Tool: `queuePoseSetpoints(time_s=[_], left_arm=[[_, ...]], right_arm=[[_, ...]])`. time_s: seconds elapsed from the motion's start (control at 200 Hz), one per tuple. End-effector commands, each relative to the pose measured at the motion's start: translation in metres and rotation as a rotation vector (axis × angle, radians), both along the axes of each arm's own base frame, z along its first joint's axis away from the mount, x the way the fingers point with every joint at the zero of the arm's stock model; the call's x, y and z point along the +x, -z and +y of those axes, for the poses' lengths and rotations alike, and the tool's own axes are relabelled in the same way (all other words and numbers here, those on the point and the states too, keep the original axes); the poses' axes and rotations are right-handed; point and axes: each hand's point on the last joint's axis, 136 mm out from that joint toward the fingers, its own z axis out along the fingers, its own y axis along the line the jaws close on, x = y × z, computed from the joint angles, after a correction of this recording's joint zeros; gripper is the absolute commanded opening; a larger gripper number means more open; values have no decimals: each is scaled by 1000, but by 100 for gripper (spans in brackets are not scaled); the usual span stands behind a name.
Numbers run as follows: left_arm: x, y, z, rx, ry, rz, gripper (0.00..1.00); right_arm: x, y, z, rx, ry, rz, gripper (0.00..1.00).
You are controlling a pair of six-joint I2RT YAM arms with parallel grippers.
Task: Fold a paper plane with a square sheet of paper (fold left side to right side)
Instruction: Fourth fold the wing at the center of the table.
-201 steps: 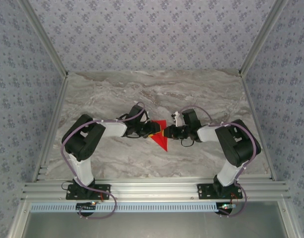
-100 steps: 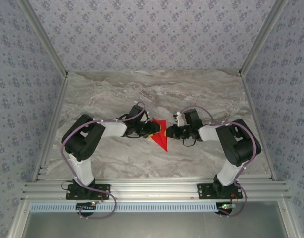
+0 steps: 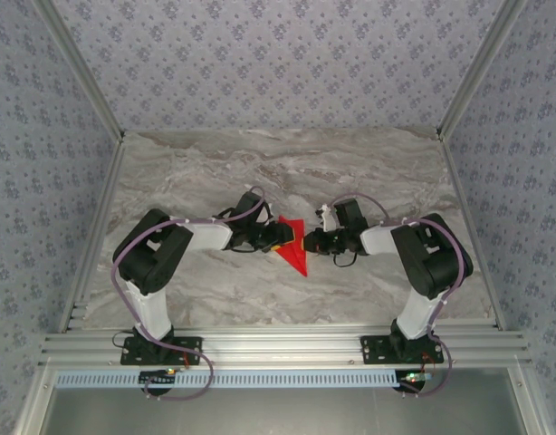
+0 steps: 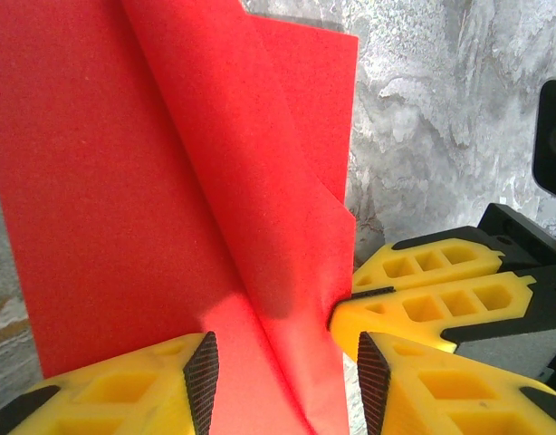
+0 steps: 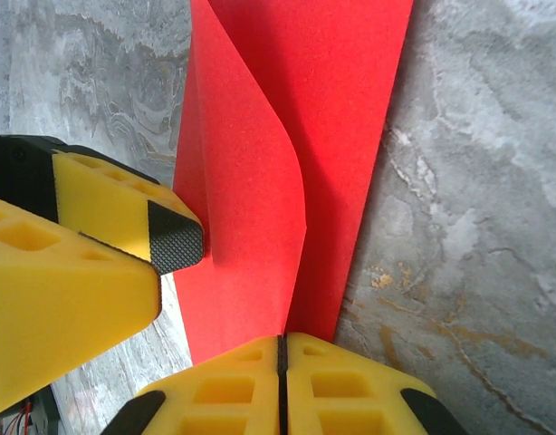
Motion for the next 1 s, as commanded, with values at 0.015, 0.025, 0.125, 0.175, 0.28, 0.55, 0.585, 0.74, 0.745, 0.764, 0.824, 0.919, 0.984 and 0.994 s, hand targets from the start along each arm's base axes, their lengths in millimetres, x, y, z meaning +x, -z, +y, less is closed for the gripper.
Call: queuePoseSetpoints(time_s=[0.015, 0.025, 0.125, 0.175, 0.28, 0.55, 0.585, 0.74, 0.745, 0.764, 0.824, 0.919, 0.984, 0.994], left_arm=[[-6, 15, 10, 67, 0, 21, 47], [-6, 15, 10, 65, 0, 20, 47], [-4, 9, 9, 56, 3, 5, 47], [-3, 6, 9, 57, 4, -2, 47], [-3, 2, 8, 61, 10, -9, 47], [0, -13, 6, 37, 8, -36, 45], [0, -15, 5, 33, 10, -38, 44], [2, -19, 2, 27, 17, -45, 43], [2, -19, 2, 28, 17, -45, 43], [1, -17, 2, 31, 18, -40, 43], [1, -12, 2, 36, 19, -33, 42], [-1, -4, 2, 41, 15, -17, 41], [-2, 1, 2, 43, 13, -11, 41], [-1, 1, 3, 43, 12, -11, 41]], right_arm=[[-3, 17, -9, -73, 2, 39, 9], [-4, 18, -9, -75, 2, 42, 10], [-10, 22, -10, -98, -5, 59, 10], [-13, 25, -10, -102, -9, 67, 10], [-19, 28, -9, -112, -14, 73, 10], [-25, 32, -13, -141, -5, 89, 9], [-25, 32, -13, -143, -5, 88, 10], [-26, 28, -11, -137, -7, 83, 10], [-25, 28, -11, -134, -6, 82, 10], [-25, 26, -10, -127, -7, 81, 9], [-23, 21, -6, -105, -9, 74, 9], [-22, 13, -2, -92, -14, 61, 10], [-22, 8, 0, -85, -16, 52, 10], [-22, 9, 0, -84, -17, 53, 9]])
